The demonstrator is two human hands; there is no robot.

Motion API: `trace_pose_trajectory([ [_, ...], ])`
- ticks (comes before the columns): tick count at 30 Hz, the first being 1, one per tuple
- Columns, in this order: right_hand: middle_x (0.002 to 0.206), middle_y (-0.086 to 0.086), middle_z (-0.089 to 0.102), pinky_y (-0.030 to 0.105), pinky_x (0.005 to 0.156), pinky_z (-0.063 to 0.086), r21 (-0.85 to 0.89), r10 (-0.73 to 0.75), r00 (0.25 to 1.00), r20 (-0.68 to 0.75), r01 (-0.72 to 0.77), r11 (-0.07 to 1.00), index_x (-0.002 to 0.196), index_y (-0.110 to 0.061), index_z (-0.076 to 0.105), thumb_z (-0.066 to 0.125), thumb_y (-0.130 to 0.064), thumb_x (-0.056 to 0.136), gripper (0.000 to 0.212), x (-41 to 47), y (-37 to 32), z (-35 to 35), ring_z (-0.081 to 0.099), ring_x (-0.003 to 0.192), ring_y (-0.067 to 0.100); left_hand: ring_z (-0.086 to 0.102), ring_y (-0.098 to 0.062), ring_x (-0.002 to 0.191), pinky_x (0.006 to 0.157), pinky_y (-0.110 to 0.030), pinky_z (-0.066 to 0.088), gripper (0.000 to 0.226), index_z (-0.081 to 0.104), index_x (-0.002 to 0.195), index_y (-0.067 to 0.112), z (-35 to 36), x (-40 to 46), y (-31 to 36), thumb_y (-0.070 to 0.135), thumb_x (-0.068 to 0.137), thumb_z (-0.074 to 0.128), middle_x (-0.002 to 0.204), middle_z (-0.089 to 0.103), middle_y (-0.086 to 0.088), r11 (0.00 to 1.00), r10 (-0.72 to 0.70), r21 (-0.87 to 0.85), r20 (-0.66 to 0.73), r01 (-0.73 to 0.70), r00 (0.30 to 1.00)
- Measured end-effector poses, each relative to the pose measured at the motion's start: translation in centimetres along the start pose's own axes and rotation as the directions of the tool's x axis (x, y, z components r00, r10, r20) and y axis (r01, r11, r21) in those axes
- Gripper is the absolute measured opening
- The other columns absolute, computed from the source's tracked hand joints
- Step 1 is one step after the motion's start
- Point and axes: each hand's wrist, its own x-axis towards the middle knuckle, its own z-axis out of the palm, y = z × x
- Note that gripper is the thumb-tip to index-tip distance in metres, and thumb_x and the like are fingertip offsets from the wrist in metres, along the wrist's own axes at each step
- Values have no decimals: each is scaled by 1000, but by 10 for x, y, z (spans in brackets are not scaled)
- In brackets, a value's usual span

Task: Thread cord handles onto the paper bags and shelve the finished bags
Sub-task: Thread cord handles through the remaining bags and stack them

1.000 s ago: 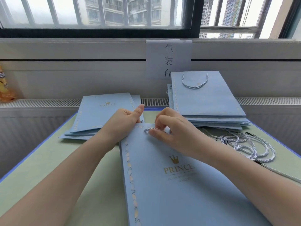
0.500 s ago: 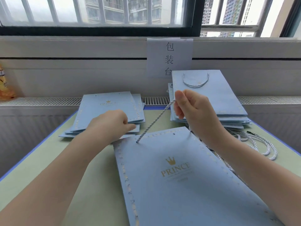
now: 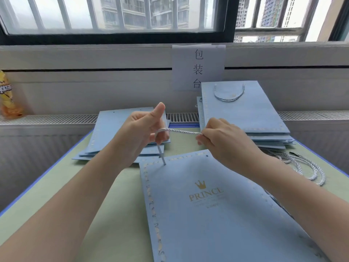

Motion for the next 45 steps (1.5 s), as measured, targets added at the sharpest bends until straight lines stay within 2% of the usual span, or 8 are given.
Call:
trace_pose_trajectory([
  [3,85,1,48,33,62,35,94,73,997,-10,-71,993,89,-9,62,31,-41,99,46,1,-4,-7,46,77,23,58,-14,62,67,-20,48,51,64,47,19,11,1,-12,48,87,53,58,66,-4,938,-152,319,25,136,988],
  [7,67,-1,52,35,60,35,184,146,989,-32,-138,973,86,-6,57,39,-28,100,31,3,-4,-7,48,69,27,61,-12,73,73,-25,48,9,70,84,25,23,0,-46,16,84,69,81,68,-1,734,-155,673,29,95,988],
  [12,85,-4,56,26,69,36,261,155,987,45,-161,952,92,-10,63,48,2,87,20,4,8,4,51,86,18,53,-10,100,91,-27,42,46,56,123,31,32,-2,-54,37,80,72,108,59,8,576,-163,812,0,95,987],
  [17,89,-4,54,22,65,30,273,199,973,120,-225,935,98,-11,59,45,-3,88,19,4,11,5,47,87,15,49,-10,76,73,-27,40,28,60,109,28,24,0,-44,34,83,69,76,49,14,478,-195,867,-49,138,980],
  [23,82,-7,59,1,64,36,410,93,981,171,-157,898,98,-11,70,55,-5,90,18,4,-1,2,51,69,-3,48,-16,87,84,-29,43,22,63,102,24,9,3,-36,42,91,56,83,46,9,328,-232,920,-141,213,962],
  [27,84,-1,65,5,66,40,460,28,982,186,-112,881,94,-11,71,60,-9,88,12,0,-16,8,56,71,3,50,-15,83,75,-28,42,25,64,96,22,11,5,-42,46,88,60,79,48,10,363,-252,898,-164,250,954],
  [32,103,-3,56,36,79,47,230,-24,983,180,-18,973,103,-21,60,48,-16,95,15,-4,-26,13,55,91,21,48,1,65,59,-18,38,16,66,89,17,12,6,-47,32,85,68,74,54,11,519,-234,823,-121,230,965],
  [45,96,-1,56,38,75,49,334,-153,983,105,110,936,96,-16,67,57,4,85,25,-2,-28,20,58,83,23,44,-8,46,44,-15,35,21,63,73,12,7,7,-34,17,92,58,57,51,0,621,-405,690,-123,372,906],
])
